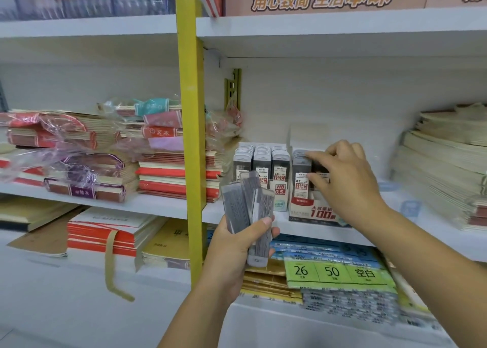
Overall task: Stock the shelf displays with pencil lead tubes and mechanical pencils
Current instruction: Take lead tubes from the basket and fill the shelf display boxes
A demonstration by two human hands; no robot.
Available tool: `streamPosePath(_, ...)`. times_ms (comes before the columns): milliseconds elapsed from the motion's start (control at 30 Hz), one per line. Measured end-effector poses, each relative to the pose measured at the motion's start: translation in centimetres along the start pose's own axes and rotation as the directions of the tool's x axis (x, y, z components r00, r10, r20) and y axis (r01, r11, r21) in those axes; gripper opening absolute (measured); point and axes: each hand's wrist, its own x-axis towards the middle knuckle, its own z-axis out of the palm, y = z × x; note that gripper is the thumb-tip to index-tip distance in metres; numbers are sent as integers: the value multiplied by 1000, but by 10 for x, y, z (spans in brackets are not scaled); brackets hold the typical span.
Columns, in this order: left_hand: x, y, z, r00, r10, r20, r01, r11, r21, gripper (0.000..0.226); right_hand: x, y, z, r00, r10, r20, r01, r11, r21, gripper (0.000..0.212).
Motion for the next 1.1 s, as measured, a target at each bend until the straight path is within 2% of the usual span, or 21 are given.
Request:
streamPosePath(33,-1,1,1,1000,-6,13,6,1000,4,49,-7,-3,-1,1000,-8,-16,8,999,38,39)
streamPosePath(100,-5,2,4,999,-16,37,15,1000,16,43,-27,-12,-3,1000,26,4,-26,966,257,32)
streamPosePath(167,-8,3,7,998,-30,55,29,999,22,49,-46,-22,-4,979,69,190,-164,820,548,26)
streamPosePath(233,-11,1,11,996,-48,77,45,998,41,48,-56,-29,-3,923,61,379,-329,635,699,26)
streamPosePath(333,-16,-2,15,992,-78,102,69,994,88,53,-63,-29,-4,885,79,458,-437,475,763,27)
streamPosePath(500,-20,-7,15,983,-151,105,132,977,164,39,-68,-13,-12,850,85,519,-524,220,823,22)
streamPosePath(633,-22,-10,13,976,-193,106,171,968,185,62,-67,0,-20,842,94,531,-538,83,839,16)
streamPosePath(733,-21,-11,14,979,-199,43,190,968,164,62,-71,6,-18,849,113,515,-526,114,843,16)
streamPosePath(833,-17,-10,14,987,-160,-23,161,984,70,63,-79,12,-14,844,94,528,-536,158,829,23)
streamPosePath(933,-14,-6,13,988,-136,-69,139,989,46,44,-84,14,-12,824,87,560,-562,246,789,30)
streamPosePath(1000,-14,-4,12,991,-112,-77,118,990,78,39,-85,12,-13,815,90,573,-566,336,753,35)
streamPosePath(1100,-14,-2,13,993,-88,-77,99,984,147,38,-85,5,-17,845,35,533,-458,562,689,27)
